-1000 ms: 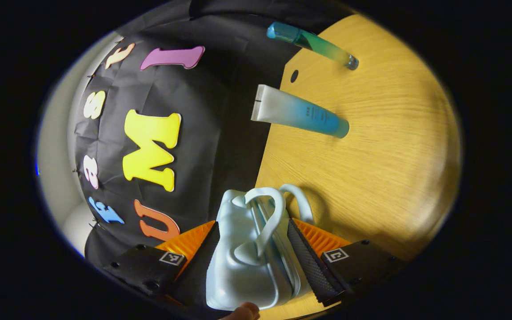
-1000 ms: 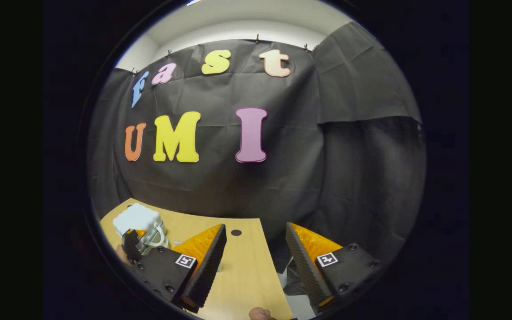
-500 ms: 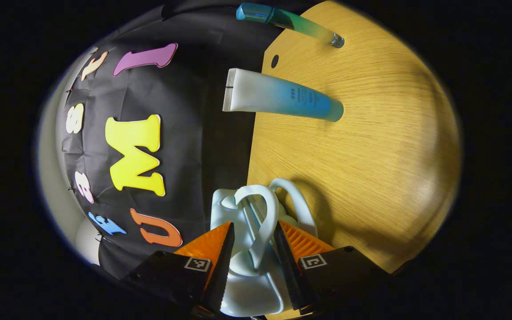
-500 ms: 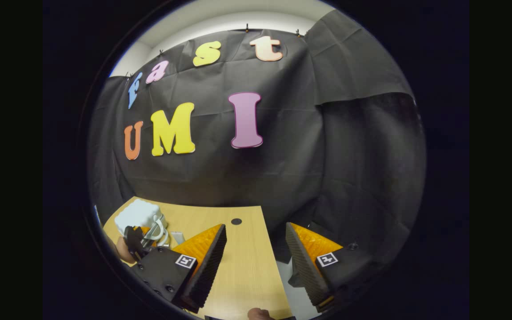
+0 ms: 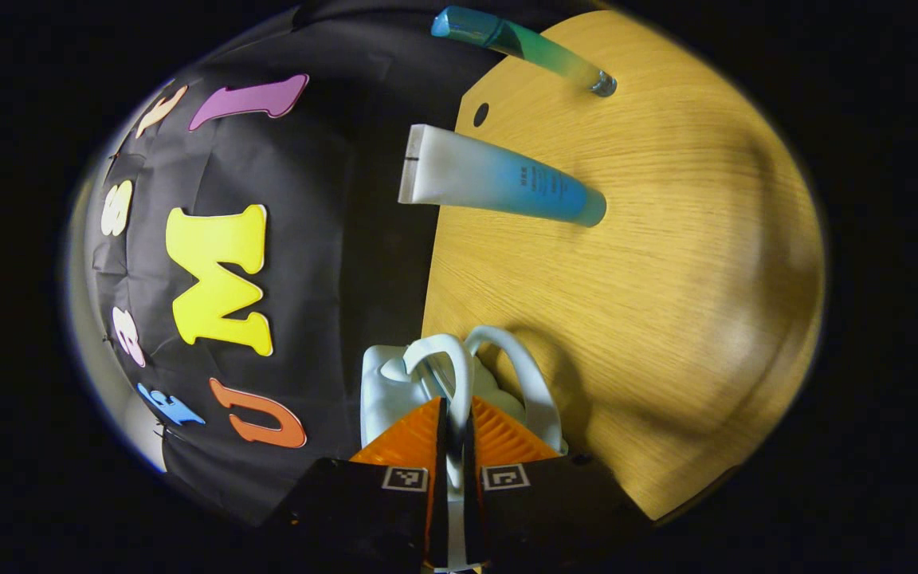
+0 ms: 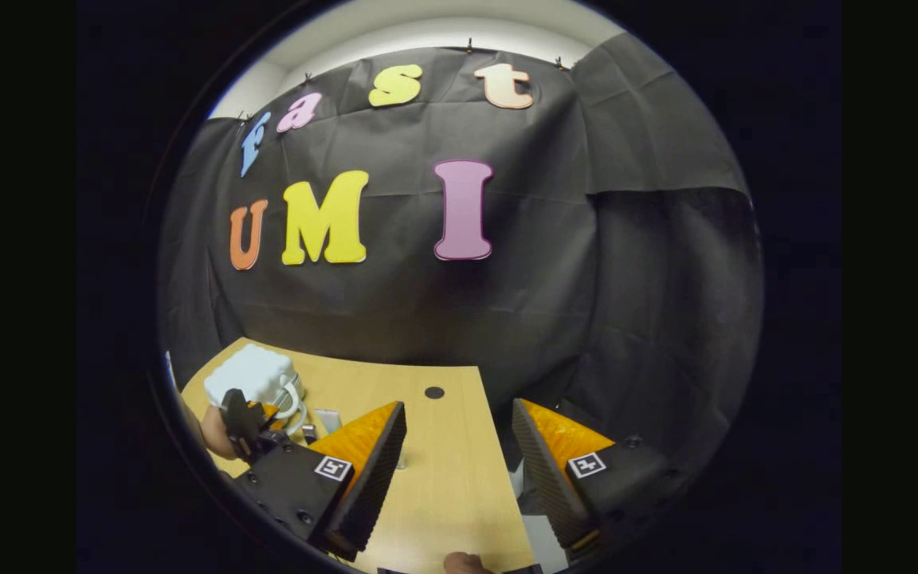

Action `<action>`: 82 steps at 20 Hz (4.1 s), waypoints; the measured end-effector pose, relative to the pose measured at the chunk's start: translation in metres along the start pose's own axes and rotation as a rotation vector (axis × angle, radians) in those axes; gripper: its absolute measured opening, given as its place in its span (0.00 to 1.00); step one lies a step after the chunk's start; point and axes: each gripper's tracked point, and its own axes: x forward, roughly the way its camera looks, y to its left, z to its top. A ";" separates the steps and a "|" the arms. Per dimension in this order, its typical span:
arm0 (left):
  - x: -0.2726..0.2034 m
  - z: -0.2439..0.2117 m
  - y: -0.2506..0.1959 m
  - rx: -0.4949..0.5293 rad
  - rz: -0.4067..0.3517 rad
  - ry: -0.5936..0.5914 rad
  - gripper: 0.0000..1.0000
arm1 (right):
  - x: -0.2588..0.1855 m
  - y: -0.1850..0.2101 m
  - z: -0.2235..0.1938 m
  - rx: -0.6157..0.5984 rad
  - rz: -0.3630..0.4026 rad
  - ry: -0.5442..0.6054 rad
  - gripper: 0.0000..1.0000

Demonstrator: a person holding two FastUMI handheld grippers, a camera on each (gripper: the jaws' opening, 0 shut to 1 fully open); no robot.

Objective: First open the suitcase, pack the skin care products into it, and then close the suitcase.

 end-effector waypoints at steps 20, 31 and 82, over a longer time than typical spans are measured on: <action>-0.044 -0.171 0.237 -0.705 0.090 -0.229 0.03 | -0.044 0.213 0.057 -0.044 -0.063 -0.102 0.80; 0.046 -0.366 0.227 -0.749 0.090 -0.079 0.05 | -0.052 0.271 0.048 -0.111 -0.088 -0.046 0.80; -0.084 0.072 -0.048 -1.080 -0.529 -0.125 0.97 | 0.003 0.018 -0.059 -0.160 0.020 0.137 0.80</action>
